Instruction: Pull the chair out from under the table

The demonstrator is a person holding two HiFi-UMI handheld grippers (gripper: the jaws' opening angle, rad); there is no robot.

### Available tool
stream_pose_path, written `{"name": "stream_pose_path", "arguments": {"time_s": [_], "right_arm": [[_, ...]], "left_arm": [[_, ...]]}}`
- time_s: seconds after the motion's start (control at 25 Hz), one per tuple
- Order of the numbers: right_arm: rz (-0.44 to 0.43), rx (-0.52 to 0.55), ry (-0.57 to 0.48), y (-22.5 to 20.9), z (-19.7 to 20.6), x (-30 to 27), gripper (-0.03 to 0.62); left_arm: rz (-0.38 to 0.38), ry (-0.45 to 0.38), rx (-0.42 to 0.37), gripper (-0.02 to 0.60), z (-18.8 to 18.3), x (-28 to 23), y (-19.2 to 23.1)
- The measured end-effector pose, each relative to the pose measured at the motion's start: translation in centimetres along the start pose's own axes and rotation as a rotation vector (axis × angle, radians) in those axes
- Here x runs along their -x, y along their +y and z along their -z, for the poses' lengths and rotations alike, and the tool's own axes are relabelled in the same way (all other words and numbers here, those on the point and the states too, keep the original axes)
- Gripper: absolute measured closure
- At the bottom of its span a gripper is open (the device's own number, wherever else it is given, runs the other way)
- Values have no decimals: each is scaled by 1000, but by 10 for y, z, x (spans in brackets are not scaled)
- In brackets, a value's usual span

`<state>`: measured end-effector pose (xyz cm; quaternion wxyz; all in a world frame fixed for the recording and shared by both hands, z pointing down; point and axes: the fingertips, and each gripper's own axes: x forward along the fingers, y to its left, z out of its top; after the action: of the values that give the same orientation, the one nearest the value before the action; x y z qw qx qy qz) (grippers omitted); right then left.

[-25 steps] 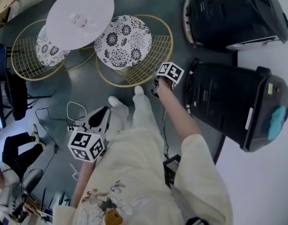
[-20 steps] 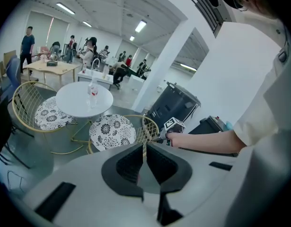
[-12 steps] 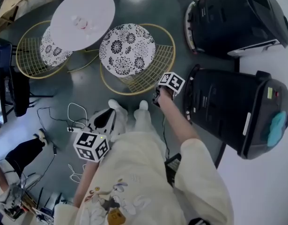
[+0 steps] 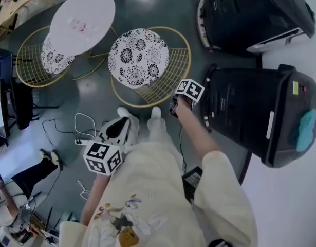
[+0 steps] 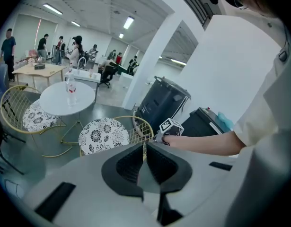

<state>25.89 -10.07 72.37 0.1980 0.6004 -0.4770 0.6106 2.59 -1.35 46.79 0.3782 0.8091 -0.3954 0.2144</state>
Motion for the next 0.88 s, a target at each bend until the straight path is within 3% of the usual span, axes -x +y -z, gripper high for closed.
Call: {"name": "stream_pose_path", "arguments": {"time_s": [0.88], "right_arm": [[16, 9, 17, -110, 34, 49, 528]], "left_arm": [[33, -17, -48, 552, 28, -13, -78]]}}
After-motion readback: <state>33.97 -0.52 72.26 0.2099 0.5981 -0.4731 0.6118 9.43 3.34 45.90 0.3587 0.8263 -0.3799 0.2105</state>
